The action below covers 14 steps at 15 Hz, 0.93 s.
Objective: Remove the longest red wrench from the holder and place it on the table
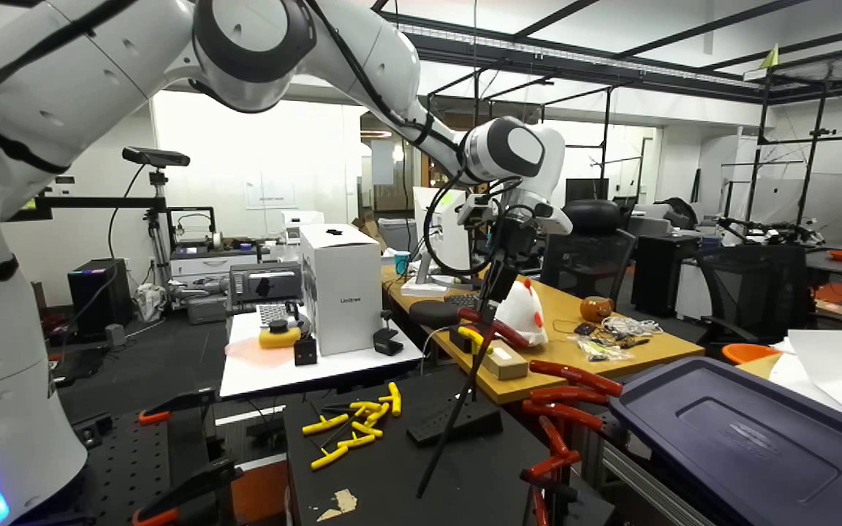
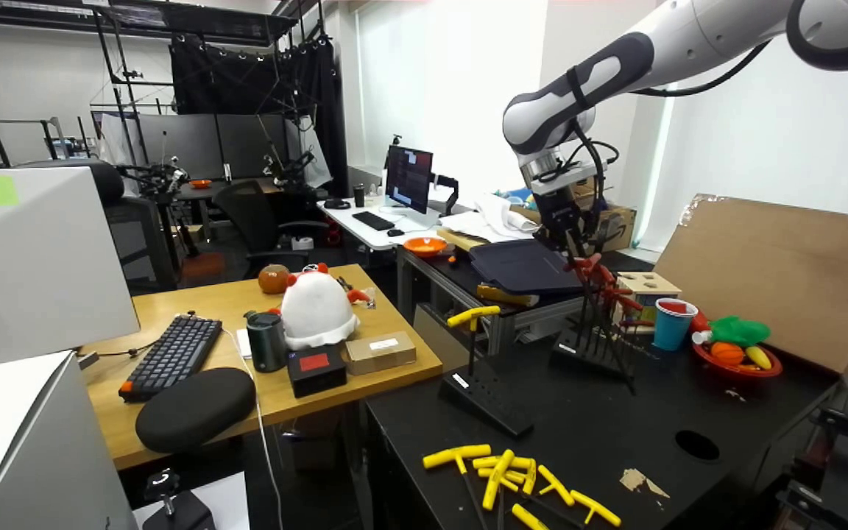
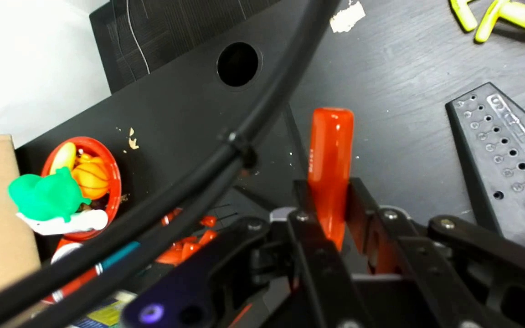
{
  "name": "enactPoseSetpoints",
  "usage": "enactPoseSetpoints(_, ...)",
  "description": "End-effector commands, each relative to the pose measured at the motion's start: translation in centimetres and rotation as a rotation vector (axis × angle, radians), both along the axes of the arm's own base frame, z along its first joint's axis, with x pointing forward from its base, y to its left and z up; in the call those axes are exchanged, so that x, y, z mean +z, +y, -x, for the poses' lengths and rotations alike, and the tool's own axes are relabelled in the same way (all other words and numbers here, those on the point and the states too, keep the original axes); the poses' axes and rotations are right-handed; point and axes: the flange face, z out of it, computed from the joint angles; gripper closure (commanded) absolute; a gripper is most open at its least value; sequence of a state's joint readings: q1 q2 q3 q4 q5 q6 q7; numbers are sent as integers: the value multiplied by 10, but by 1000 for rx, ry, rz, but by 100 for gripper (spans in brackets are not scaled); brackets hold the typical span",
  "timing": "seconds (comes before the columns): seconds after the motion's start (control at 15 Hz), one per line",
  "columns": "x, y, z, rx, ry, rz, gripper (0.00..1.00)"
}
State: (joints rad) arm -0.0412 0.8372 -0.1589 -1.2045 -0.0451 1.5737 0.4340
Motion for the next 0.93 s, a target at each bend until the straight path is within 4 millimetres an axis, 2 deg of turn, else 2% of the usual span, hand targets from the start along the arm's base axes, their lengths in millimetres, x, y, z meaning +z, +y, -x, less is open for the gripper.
enactPoseSetpoints(0.0, -1, -3, 7, 18, 63, -13, 94)
enactPoseSetpoints(0.53, -44, -22, 10, -12, 118, -72, 94)
enactPoseSetpoints(0.87, -63, -27, 4, -41, 124, -66, 94)
